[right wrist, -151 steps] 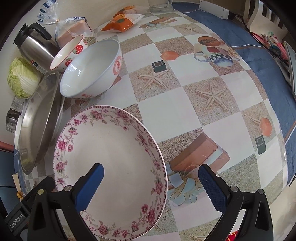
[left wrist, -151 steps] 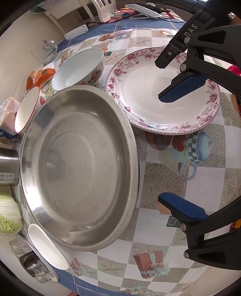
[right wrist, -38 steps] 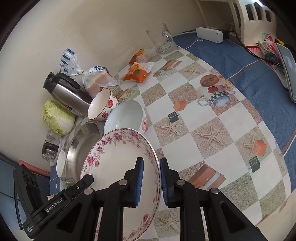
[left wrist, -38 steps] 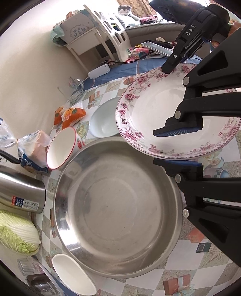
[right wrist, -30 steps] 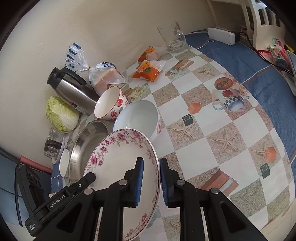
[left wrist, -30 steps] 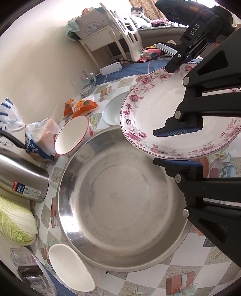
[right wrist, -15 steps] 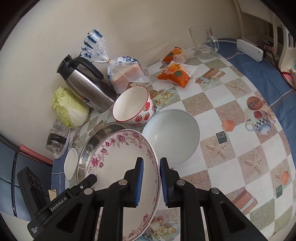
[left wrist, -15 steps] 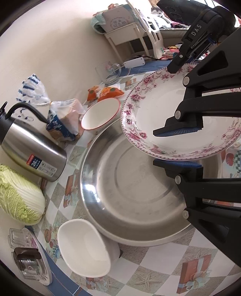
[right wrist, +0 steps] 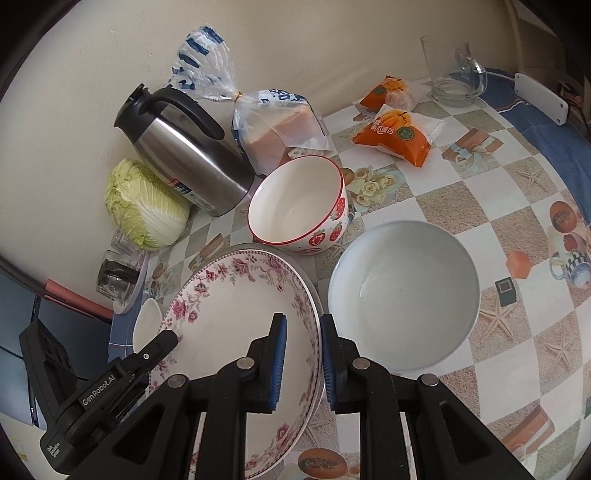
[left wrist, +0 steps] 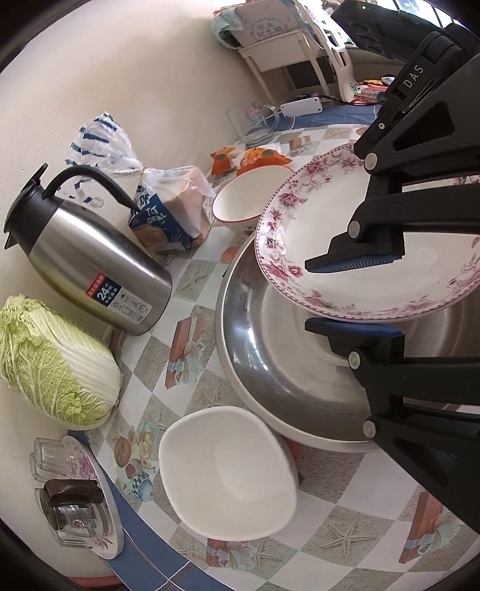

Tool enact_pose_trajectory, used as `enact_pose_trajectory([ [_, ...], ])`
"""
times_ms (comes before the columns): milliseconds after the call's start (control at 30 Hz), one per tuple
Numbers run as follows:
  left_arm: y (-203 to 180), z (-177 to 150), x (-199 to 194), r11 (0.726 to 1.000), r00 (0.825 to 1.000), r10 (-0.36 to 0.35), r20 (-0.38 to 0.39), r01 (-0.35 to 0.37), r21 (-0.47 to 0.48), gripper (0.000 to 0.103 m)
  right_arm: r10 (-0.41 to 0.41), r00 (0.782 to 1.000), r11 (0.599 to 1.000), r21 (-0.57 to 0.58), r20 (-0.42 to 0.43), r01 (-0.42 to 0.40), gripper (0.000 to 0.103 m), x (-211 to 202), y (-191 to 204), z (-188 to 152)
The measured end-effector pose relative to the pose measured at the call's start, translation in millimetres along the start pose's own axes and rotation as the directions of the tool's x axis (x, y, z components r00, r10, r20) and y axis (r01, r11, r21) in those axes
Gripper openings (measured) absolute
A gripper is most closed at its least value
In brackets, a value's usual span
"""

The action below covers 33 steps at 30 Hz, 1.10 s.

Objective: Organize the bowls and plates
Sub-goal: 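Carry the pink-rose plate with both grippers over the steel basin and lower it inside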

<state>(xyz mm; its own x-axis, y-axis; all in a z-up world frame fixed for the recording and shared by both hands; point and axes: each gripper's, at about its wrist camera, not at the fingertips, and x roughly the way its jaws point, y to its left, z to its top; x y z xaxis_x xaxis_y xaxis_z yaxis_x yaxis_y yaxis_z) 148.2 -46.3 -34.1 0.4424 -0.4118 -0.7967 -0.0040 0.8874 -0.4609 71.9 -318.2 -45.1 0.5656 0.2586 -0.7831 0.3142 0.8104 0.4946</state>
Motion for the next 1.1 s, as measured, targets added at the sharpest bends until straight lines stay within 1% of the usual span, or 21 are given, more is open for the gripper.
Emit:
enact_pose_trajectory([
  [267, -0.6, 18.3, 2.7, 1.0, 0.999, 0.016, 0.028, -0.016, -0.003, 0.024, 0.024, 1.0, 1.0, -0.01, 0.004, -0.024, 0.02, 12.3, 7.9, 10.8],
  [433, 1.2, 23.2, 3.1, 1.0, 0.999, 0.023, 0.036, -0.023, 0.003, 0.024, 0.046, 0.999, 0.999, -0.011, 0.011, -0.046, 0.02, 17.1, 10.0, 14.6],
  [667, 15.3, 23.0, 6.8, 0.999, 0.999, 0.031, 0.014, -0.03, -0.032, 0.024, 0.055, 0.998, 0.998, -0.022, -0.008, -0.055, 0.02, 27.2, 14.0, 14.3],
  [867, 20.3, 23.9, 6.3, 0.998, 0.999, 0.043, 0.006, -0.042, -0.043, 0.024, 0.059, 0.998, 0.998, -0.031, -0.035, -0.06, 0.019, 36.2, 17.5, 11.9],
  [1100, 22.8, 21.1, 11.3, 0.997, 0.997, 0.069, -0.037, -0.071, -0.044, 0.024, 0.05, 0.997, 0.998, -0.029, -0.059, -0.052, 0.019, 41.8, 16.7, 11.7],
])
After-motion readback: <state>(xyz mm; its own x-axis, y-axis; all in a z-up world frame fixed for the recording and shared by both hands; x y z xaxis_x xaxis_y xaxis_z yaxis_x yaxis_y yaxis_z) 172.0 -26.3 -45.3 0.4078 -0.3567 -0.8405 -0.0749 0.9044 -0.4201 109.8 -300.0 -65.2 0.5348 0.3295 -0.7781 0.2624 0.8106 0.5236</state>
